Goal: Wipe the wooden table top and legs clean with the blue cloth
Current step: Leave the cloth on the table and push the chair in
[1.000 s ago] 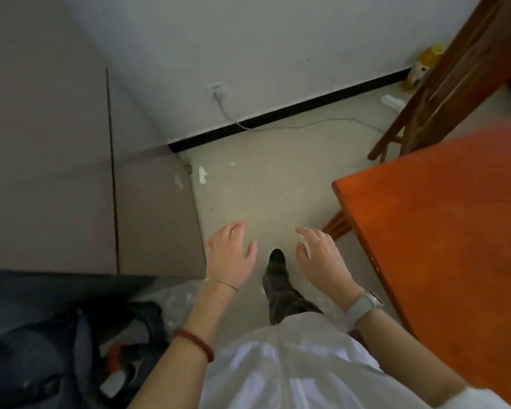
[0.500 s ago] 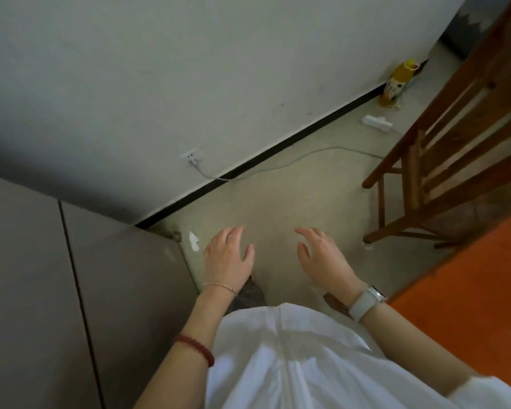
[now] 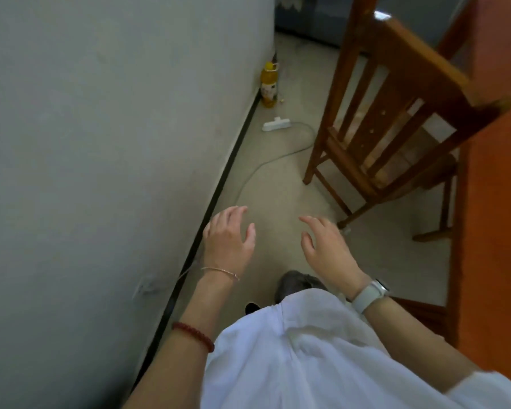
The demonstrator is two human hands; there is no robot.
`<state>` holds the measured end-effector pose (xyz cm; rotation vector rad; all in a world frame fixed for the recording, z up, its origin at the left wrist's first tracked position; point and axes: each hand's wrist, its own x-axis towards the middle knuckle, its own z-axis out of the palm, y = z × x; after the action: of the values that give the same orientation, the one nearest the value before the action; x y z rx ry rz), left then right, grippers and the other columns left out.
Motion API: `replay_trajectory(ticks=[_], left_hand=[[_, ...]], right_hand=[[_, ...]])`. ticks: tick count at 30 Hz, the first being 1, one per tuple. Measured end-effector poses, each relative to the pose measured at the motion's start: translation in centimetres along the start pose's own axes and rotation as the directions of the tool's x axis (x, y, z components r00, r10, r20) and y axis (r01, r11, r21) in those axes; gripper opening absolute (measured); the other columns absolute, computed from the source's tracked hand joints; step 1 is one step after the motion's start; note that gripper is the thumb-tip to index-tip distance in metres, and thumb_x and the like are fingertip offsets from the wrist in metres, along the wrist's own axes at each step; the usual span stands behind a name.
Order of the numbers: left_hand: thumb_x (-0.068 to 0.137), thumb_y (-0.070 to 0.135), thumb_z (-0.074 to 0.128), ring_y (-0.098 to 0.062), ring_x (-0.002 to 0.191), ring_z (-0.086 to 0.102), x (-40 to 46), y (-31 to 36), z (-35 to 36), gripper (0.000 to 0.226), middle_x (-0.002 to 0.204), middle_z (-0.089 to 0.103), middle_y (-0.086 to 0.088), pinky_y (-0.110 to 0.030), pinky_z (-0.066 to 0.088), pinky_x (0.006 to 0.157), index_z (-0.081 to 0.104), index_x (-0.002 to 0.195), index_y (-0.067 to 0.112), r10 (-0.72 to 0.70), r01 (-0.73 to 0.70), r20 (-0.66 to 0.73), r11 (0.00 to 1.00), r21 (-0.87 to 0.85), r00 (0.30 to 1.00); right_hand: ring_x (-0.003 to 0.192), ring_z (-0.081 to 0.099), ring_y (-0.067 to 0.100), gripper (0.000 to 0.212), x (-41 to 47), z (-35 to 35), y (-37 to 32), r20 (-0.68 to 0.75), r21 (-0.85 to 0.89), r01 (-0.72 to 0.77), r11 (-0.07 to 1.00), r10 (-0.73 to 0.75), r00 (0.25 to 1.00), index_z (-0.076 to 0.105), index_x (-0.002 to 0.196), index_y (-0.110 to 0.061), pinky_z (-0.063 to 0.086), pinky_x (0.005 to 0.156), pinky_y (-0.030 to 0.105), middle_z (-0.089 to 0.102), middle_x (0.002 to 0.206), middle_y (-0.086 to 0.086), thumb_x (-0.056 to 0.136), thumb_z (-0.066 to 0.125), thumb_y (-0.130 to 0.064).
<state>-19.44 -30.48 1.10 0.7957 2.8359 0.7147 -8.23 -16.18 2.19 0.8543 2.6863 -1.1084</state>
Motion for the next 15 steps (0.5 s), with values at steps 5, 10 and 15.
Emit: replay_trajectory(ticks=[5,10,15], left_hand=[[0.081,0.021,0.057,-0.028,0.106,0.057,11.3,5.2,1.9,0.036,0.112,0.062,-0.011,-0.048,0.046,0.09,0.059,0.114,0.008,0.323,-0.315,0.084,0.945,-0.093,0.943],[0.084,0.028,0.045,-0.026,0.108,0.057,20.8,12.5,2.9,0.037,0.11,0.062,-0.011,-0.044,0.046,0.094,0.061,0.111,0.008,0.607,-0.586,0.045,0.782,-0.214,0.794],[0.085,0.028,0.05,-0.025,0.111,0.051,29.1,20.0,2.6,0.029,0.114,0.058,-0.01,-0.035,0.036,0.097,0.058,0.11,0.013,0.792,-0.793,-0.111,0.573,-0.207,0.601]], right_hand=[[0.123,0.042,0.021,0.038,4.9,-3.9,1.5,-0.287,0.121,-0.114,0.986,0.145,0.947,0.045,0.131,-0.01,0.035,0.106,0.033,0.047,0.131,0.009,0.093,0.045,-0.01],[0.115,0.043,0.01,0.035,10.1,-9.4,2.4,-0.601,0.168,-0.094,0.981,0.177,0.779,0.051,0.125,-0.01,0.041,0.1,0.029,0.051,0.125,0.009,0.091,0.05,-0.011],[0.111,0.045,0.014,0.033,13.8,-16.6,1.6,-0.87,-0.008,-0.111,0.994,0.047,0.491,0.055,0.117,-0.008,0.037,0.095,0.02,0.053,0.116,0.007,0.088,0.044,-0.018]])
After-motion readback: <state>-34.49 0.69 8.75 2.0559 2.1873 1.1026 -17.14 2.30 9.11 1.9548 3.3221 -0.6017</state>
